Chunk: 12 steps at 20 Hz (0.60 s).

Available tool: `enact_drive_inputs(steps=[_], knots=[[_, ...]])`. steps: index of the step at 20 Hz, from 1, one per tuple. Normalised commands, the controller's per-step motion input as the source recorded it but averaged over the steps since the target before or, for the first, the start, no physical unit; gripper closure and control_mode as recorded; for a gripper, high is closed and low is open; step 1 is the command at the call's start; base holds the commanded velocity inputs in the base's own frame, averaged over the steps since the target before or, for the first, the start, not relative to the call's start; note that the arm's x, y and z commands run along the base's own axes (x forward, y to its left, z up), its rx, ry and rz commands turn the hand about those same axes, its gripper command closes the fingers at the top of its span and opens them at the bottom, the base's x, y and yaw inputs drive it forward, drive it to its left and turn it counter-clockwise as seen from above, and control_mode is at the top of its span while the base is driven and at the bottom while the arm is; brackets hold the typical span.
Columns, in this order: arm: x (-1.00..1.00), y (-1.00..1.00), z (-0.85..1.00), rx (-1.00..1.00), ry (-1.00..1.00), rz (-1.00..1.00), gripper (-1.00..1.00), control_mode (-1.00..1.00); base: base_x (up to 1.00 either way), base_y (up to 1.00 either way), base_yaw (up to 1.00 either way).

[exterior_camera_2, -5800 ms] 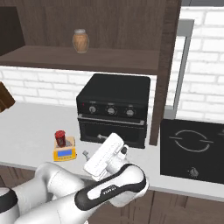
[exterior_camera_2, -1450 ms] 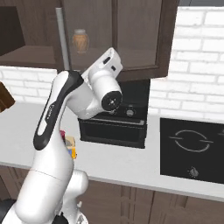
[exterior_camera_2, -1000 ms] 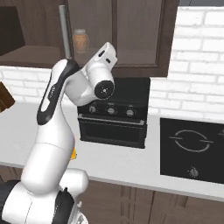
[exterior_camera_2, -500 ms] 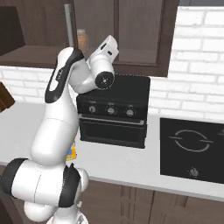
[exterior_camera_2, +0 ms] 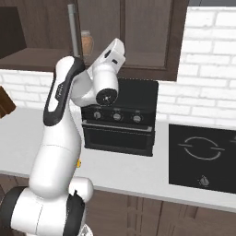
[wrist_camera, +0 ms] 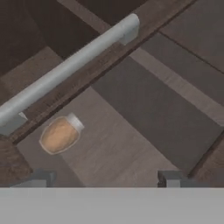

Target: Pick the yogurt and place it on the digital scale for weighing, and close the cabinet.

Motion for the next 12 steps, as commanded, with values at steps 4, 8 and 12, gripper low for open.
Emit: enact_drive_inputs(steps=[4,8,12], knots=[[-1.0,-0.09,0.28,0.0,-0.24,0.0,-1.0,-1.0,0.0,0.0,0.0],[-1.0,0.03,0.13,-0.01,-0.2,0.0,-1.0,-1.0,0.0,0.0,0.0],[-0.99,0.47,0.09,-0.09,-0.27,0.0,-1.0,-1.0,0.0,0.0,0.0]])
